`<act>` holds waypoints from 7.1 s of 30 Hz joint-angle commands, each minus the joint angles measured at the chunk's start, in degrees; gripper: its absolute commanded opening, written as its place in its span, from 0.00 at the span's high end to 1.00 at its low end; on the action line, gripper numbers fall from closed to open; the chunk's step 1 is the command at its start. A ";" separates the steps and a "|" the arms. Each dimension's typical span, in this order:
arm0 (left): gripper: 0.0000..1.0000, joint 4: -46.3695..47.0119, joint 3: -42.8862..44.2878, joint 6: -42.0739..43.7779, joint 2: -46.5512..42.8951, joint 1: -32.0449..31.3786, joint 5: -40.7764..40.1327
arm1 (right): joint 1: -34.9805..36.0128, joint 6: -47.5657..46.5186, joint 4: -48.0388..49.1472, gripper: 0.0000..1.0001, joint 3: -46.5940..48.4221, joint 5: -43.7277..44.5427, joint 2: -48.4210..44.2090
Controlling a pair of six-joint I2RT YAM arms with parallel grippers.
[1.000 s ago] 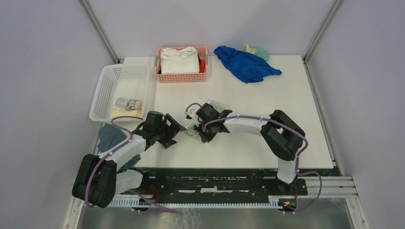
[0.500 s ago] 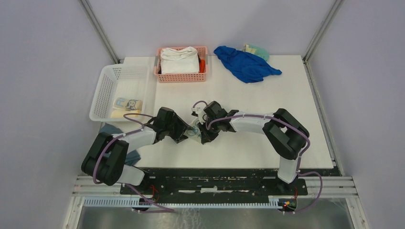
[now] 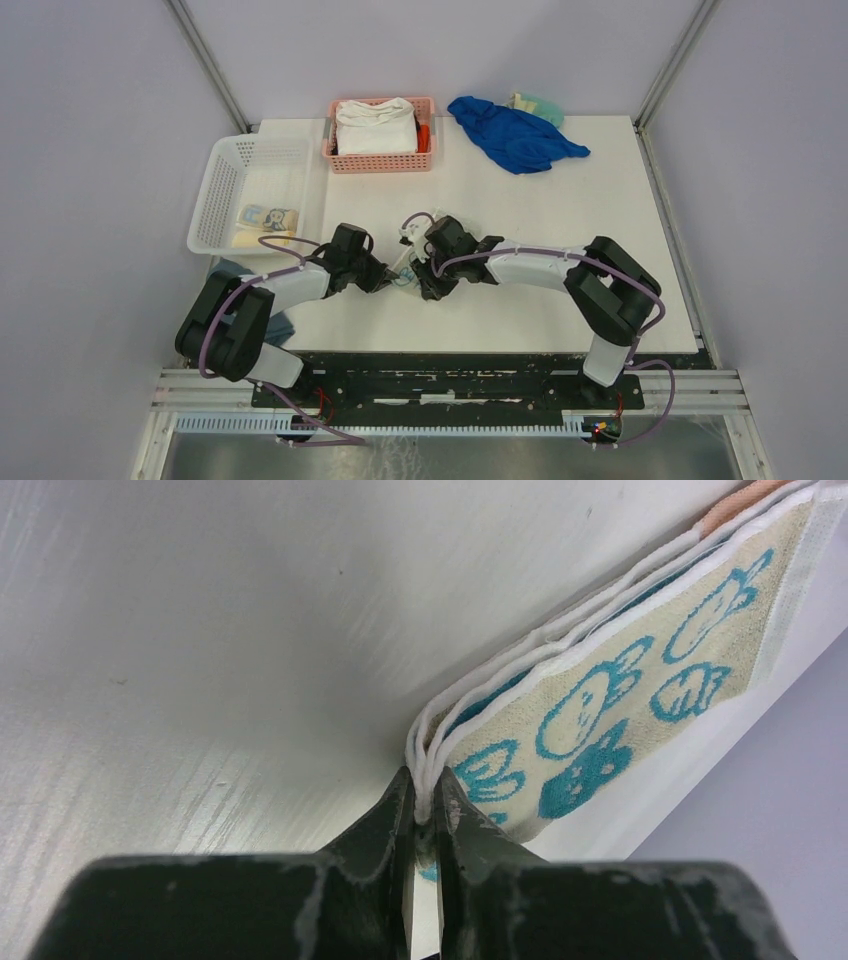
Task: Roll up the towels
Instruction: Roll the towel at the center of the board.
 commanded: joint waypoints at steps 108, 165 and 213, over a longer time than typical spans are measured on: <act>0.52 2.73 3.36 8.11 16.58 0.94 -0.52 | 2.84 -3.47 -9.52 0.57 11.02 16.97 -2.65; 0.23 -10.53 1.07 5.19 -10.79 0.98 1.61 | -8.53 2.00 -4.23 0.99 8.61 -31.76 9.87; 0.30 -16.00 3.84 12.01 -10.62 2.20 -2.88 | -17.23 14.70 -2.54 0.99 6.94 -40.83 21.37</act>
